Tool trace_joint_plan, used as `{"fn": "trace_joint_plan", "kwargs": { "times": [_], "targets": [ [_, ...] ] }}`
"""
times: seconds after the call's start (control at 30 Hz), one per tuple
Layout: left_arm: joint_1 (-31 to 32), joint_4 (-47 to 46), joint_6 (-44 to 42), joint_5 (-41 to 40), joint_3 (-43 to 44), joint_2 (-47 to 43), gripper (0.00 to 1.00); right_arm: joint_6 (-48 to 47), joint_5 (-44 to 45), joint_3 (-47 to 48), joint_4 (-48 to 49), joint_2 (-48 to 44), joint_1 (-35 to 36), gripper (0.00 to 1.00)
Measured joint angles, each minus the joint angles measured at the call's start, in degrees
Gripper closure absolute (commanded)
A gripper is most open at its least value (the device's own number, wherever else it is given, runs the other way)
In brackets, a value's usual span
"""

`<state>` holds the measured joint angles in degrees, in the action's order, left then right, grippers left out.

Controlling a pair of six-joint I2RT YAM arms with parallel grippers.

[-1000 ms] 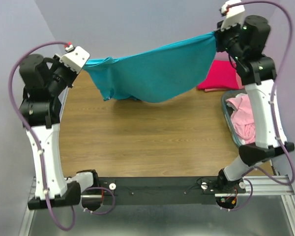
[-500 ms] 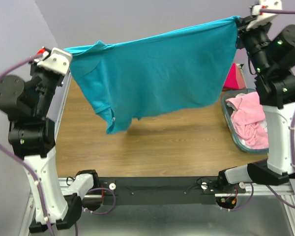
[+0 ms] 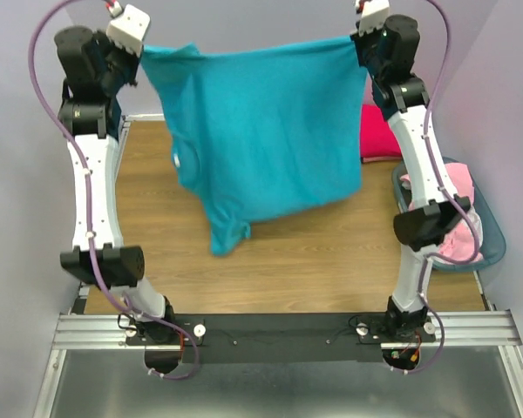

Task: Fold and stack the t-shirts
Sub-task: Flatten out the tshirt

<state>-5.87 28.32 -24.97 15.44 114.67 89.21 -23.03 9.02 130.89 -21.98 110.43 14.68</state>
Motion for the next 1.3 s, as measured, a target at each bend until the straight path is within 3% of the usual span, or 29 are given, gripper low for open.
{"fn": "trace_joint_plan", "kwargs": {
  "times": [0.13,0.2,0.3,0.43,0.6,0.8,0.97,1.17,1.3],
  "targets": [
    [0.0,-0.1,1.5,-0.4,17.0,10.1,1.0,-0.3,2.4,16.0,2.7,9.3,0.0,0.99],
    [0.0,-1.5,1.7,-0.5,21.5,11.9,1.0,-1.0,2.7,17.0,6.3,9.2,0.0,0.99],
    [0.1,-4.7,1.4,-0.4,20.2,10.1,1.0,-1.6,2.1,11.7,12.5,5.7,0.0,1.0],
    [0.2,-10.1,0.0,-0.4,7.6,3.5,1.0,-2.7,-0.5,1.3,17.4,0.5,0.0,1.0],
    [0.2,-15.8,-3.4,-0.7,-15.6,-3.5,1.0,-4.2,-5.0,-16.7,20.3,-3.3,-0.1,0.99],
    [0.2,-12.8,-11.7,0.3,-44.2,-5.6,1.0,-6.0,-10.5,-42.4,19.1,-4.7,-0.1,0.99],
    [0.2,-6.3,-17.3,1.5,-52.3,-5.6,1.0,-7.1,-11.7,-53.5,17.3,-5.4,-0.1,0.99],
    [0.3,0.6,-23.6,2.7,-53.3,-6.1,1.0,-7.5,-13.2,-56.4,13.6,-9.6,-0.1,1.0],
    [0.3,11.6,-31.5,4.7,-52.7,-9.7,0.97,-9.6,-14.0,-59.2,9.6,-15.3,-0.1,1.0]
  ]
}}
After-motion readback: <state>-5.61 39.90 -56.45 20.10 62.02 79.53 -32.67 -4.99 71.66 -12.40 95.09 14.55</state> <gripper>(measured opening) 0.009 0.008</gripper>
